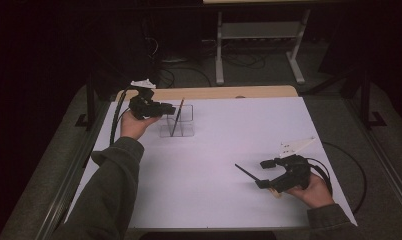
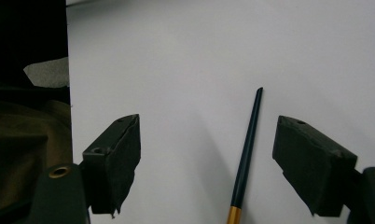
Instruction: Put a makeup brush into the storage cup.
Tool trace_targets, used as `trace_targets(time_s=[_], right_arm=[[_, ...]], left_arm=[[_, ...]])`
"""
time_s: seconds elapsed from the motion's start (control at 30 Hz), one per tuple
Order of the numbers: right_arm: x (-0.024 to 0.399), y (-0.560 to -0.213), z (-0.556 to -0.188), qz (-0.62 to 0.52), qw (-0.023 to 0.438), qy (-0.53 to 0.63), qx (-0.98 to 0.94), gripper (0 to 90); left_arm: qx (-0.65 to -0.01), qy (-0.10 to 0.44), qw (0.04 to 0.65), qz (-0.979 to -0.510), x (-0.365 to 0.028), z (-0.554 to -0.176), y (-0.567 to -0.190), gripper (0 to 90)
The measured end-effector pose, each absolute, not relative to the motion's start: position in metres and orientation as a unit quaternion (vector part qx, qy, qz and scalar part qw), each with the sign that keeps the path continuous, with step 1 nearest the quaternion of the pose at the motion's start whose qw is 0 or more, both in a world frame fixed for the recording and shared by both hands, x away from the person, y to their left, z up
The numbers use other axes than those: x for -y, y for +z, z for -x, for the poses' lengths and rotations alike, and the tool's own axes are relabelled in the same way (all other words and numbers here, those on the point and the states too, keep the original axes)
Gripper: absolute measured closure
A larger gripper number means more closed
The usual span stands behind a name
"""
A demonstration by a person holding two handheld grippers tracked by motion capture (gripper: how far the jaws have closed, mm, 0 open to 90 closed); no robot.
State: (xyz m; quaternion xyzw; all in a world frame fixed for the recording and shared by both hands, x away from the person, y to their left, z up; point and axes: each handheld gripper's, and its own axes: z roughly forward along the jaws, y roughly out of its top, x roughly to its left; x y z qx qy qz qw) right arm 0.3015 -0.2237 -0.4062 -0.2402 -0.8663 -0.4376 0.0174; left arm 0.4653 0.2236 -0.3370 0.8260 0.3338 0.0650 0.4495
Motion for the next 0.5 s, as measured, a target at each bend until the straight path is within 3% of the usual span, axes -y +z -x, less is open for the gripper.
trace_targets(time_s=[0.5], right_arm=[[0.2239,-0.4054,-0.3002,0.242,0.014,-0.436,0.867,22.2]], left_arm=[[-0.33,0.07,0.451,-0.826,-0.2262,-0.4556,-0.3298,62.1]])
